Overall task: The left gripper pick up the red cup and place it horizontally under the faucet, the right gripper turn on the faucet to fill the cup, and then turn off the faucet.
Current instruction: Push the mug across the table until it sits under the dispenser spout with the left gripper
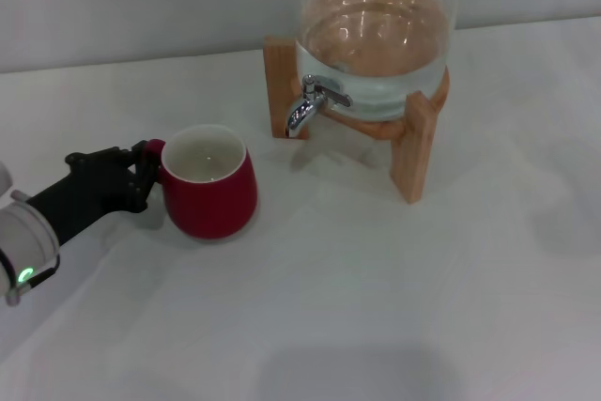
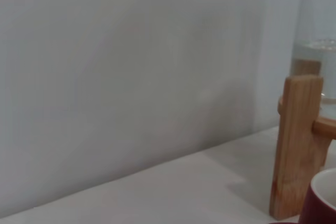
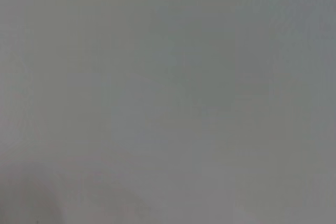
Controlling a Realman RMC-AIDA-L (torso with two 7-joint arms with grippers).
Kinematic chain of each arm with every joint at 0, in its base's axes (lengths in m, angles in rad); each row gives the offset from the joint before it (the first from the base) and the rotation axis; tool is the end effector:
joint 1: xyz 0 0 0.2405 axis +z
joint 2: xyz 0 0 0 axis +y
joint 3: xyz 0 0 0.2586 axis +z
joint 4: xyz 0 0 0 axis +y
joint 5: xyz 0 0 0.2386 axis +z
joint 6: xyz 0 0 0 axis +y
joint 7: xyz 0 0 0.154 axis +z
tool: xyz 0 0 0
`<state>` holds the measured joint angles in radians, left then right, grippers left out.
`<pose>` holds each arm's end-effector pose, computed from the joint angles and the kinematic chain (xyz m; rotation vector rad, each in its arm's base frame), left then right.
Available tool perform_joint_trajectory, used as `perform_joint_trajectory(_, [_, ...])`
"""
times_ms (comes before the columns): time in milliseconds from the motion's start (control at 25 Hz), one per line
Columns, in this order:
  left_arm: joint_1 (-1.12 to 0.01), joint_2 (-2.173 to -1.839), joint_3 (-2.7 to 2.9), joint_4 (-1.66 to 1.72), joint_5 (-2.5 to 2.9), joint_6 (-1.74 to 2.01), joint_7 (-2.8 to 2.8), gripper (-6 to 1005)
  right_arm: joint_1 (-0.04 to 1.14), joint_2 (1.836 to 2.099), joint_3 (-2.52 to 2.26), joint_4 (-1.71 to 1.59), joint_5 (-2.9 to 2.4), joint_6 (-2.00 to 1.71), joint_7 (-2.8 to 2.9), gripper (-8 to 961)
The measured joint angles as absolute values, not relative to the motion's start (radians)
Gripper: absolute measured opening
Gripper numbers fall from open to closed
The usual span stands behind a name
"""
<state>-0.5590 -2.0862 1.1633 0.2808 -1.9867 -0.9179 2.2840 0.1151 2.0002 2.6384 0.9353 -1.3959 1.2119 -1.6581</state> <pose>-0.3048 0.3941 -0.0788 -2.2800 -0.6096 -0.5656 0.4065 0.2938 0.2061 -1.5966 0.7681 0.7954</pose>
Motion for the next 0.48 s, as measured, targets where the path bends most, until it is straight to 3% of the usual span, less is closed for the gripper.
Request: perform_joint_trajectory(480, [-0.627, -2.089, 1.245, 0.267, -1.988, -0.855, 2.244, 129, 0.120, 2.000, 2.638, 0.925, -1.396, 1.212, -1.660, 721])
